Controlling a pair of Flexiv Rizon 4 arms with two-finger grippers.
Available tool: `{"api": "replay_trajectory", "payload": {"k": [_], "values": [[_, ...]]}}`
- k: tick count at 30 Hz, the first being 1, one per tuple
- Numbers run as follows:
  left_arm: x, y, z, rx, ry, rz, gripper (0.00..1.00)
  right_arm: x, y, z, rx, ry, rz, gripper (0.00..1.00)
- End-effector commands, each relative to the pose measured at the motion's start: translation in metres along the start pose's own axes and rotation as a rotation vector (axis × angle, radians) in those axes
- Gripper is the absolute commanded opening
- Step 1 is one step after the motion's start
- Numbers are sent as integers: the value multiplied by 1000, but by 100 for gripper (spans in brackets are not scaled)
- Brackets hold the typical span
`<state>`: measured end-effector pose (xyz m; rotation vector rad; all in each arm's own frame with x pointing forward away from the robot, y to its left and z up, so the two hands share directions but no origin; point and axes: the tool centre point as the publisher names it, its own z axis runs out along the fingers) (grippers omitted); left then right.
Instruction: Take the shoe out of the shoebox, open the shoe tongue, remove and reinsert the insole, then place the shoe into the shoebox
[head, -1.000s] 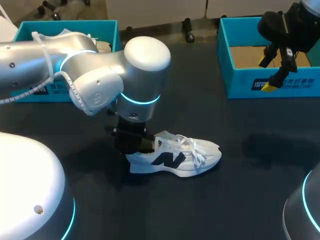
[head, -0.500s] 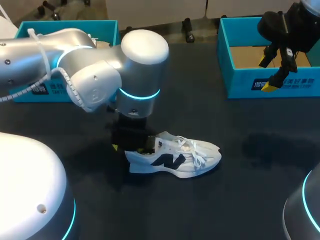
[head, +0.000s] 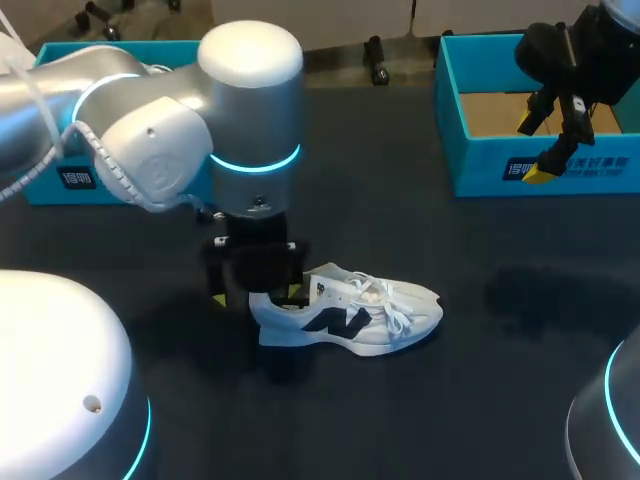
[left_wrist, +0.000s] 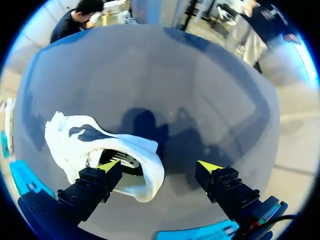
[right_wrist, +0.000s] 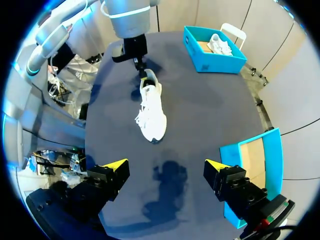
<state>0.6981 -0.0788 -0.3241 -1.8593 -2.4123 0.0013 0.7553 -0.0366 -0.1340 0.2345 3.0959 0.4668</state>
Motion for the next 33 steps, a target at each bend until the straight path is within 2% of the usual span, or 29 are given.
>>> {"api": "replay_trajectory", "payload": {"k": [1, 6, 24, 26, 33], "values": [[13, -9, -10, 17, -87, -112, 100, -2, 1, 0, 4, 4, 0, 100], [22, -12, -16, 62, -111, -206, 100, -2, 1, 0, 4, 4, 0, 100], [22, -12, -16, 62, -111, -206, 100, -2, 1, 0, 4, 4, 0, 100], [20, -7, -26, 141, -132, -258, 100, -2, 1, 0, 4, 4, 0, 100], [24, 14, -42, 233, -199, -428, 100, -2, 1, 0, 4, 4, 0, 100]]}}
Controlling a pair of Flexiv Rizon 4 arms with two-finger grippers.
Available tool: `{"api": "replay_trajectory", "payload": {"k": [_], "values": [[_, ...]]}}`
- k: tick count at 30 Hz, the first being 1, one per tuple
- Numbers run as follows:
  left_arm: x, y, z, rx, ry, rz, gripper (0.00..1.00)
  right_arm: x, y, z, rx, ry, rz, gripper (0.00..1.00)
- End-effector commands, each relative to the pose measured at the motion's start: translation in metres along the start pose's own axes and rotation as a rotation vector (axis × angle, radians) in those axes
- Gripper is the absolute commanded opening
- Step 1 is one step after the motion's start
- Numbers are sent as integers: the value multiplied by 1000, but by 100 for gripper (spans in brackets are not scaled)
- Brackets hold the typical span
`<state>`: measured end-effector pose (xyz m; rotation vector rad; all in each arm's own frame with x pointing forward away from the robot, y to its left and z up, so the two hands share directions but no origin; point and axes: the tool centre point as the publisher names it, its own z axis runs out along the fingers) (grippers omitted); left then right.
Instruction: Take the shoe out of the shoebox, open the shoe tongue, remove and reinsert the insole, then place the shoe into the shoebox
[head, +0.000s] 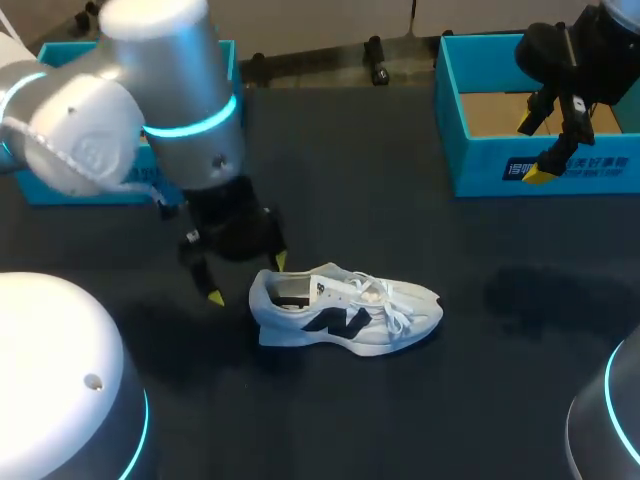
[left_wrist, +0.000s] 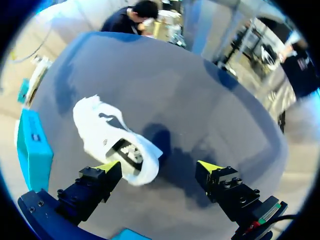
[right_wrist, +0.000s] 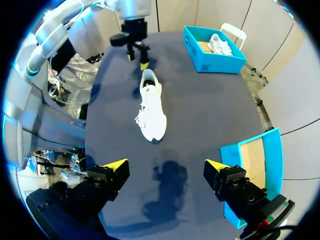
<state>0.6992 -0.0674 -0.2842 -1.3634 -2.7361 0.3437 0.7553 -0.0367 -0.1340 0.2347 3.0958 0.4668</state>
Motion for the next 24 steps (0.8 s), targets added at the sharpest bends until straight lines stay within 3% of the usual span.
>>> {"api": "replay_trajectory", "payload": {"k": [1, 12, 24], "values": [[4, 17, -7, 73, -25, -76, 100, -2, 1, 1, 4, 4, 0, 100], [12, 38, -4, 207, -93, -281, 100, -2, 1, 1, 4, 4, 0, 100], [19, 54, 17, 377, -203, -445, 100, -2, 1, 1, 4, 4, 0, 100]]}}
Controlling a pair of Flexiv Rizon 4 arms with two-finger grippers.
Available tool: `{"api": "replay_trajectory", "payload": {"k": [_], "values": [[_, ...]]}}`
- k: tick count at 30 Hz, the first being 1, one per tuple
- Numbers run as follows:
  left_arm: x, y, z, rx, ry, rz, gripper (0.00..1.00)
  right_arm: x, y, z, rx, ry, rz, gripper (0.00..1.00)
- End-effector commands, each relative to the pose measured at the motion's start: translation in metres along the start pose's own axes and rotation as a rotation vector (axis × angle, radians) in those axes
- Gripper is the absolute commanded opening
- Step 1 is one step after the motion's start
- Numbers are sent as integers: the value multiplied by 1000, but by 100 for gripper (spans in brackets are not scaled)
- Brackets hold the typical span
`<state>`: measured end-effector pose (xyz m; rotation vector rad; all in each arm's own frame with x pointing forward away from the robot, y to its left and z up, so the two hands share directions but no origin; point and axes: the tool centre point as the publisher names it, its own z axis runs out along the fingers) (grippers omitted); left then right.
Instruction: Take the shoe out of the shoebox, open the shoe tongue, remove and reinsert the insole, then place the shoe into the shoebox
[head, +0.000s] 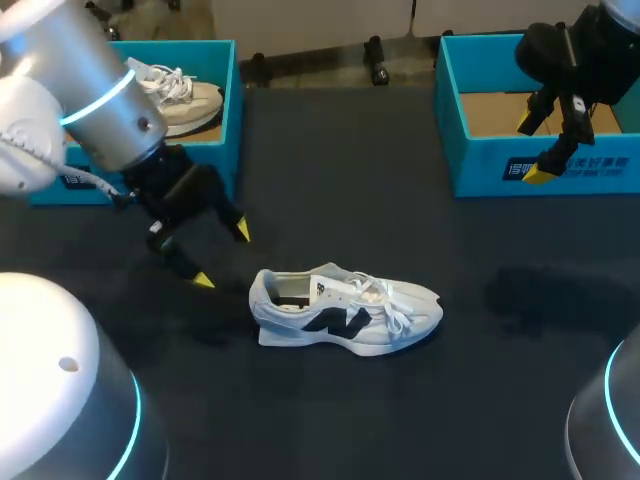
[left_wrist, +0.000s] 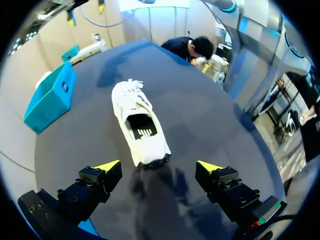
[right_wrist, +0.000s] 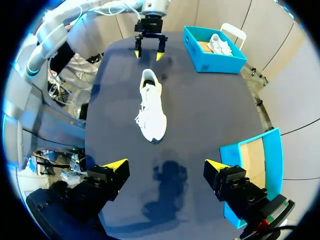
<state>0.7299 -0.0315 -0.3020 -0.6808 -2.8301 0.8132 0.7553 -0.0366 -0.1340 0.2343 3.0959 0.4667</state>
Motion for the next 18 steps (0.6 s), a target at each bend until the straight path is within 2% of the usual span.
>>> {"api": "replay_trajectory", "payload": {"k": [1, 11, 18], "values": [[6, 13, 8, 83, -48, -21, 100, -2, 1, 0, 4, 4, 0, 100], [9, 34, 19, 182, -73, -124, 100, -2, 1, 0, 4, 4, 0, 100], [13, 47, 30, 294, -128, -177, 100, -2, 1, 0, 4, 4, 0, 100]]}}
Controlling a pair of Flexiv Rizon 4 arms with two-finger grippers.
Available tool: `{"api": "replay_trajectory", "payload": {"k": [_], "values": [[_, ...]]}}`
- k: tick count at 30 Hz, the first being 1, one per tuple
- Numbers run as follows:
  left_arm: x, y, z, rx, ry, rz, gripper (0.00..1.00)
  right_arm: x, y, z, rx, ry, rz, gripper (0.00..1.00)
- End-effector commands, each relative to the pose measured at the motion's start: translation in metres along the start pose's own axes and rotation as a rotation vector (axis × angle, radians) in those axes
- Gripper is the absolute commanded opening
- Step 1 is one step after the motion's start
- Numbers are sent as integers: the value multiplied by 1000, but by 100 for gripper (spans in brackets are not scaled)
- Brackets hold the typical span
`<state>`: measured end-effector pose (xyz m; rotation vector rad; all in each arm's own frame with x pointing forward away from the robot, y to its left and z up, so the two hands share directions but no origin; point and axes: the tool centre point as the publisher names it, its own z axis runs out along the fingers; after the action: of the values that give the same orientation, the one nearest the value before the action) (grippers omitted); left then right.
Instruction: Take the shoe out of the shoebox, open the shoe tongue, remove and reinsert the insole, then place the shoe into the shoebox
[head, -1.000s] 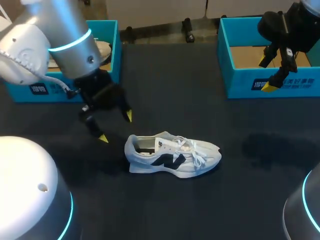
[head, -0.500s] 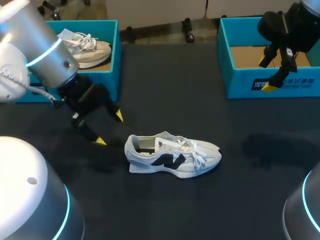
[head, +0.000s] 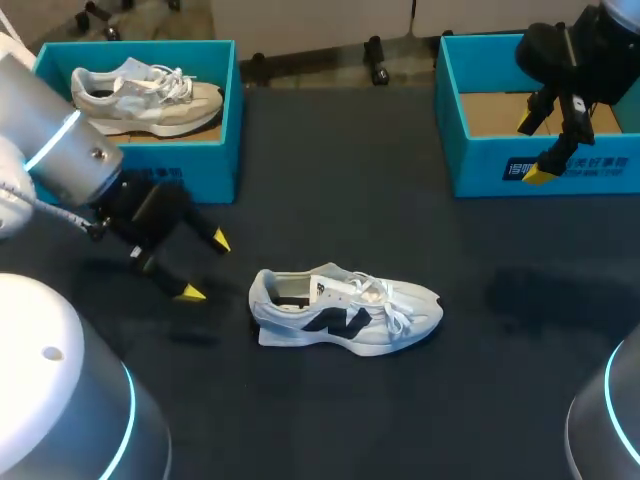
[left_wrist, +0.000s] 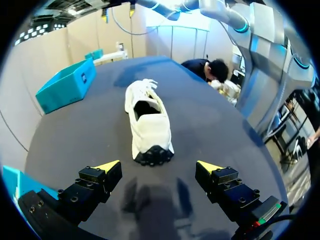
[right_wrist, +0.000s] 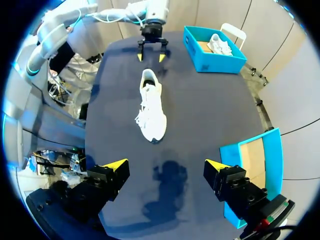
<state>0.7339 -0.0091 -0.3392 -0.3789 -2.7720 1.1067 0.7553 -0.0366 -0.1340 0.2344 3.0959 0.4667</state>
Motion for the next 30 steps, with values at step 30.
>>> {"api": "replay_trajectory", "payload": {"k": [30], "values": [[19, 51, 38, 342, -205, -93, 100, -2, 1, 1, 4, 4, 0, 100]]}}
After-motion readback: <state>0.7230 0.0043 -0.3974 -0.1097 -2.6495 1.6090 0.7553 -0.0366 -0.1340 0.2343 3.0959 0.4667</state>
